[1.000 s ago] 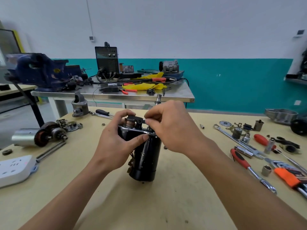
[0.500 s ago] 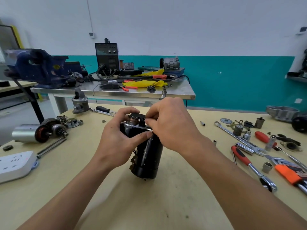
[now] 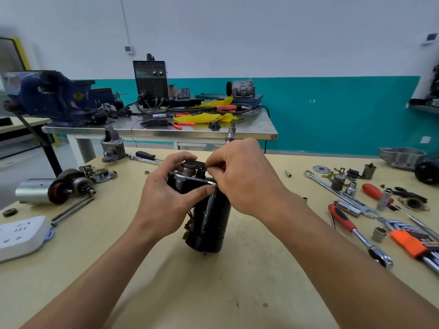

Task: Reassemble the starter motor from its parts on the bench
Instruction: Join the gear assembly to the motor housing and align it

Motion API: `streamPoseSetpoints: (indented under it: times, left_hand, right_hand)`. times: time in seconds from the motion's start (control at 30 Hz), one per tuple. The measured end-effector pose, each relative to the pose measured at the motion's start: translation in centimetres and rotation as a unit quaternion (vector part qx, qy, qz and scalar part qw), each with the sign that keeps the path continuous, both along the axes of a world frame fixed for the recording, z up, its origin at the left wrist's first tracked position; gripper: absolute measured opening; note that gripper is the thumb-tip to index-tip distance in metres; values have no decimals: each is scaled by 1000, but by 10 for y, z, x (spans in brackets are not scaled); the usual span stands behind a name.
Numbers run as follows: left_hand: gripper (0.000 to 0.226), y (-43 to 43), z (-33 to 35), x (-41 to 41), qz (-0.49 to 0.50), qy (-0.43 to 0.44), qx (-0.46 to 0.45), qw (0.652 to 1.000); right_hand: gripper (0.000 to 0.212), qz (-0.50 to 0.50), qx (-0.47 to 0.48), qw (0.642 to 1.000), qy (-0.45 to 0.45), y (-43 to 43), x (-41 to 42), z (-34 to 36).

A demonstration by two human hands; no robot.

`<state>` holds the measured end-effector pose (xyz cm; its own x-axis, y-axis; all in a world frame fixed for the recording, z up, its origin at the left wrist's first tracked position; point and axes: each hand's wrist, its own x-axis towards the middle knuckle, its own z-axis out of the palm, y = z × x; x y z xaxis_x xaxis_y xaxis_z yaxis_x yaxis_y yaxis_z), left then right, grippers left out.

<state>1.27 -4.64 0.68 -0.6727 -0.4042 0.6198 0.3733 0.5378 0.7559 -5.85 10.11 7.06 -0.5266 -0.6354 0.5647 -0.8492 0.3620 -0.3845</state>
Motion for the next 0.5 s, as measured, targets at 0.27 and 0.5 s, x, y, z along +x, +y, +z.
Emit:
streamPoseSetpoints:
  times: [0.27,0.5]
  left_hand:
    - [55,3,0,-1,-6,4,6,1000]
    - [55,3,-2,1,-19,2,-1,1000]
  right_hand:
    - [18,-2,11,1000,10,-9,4,-2]
    - [15,-45,27,998,17,-10,11,3]
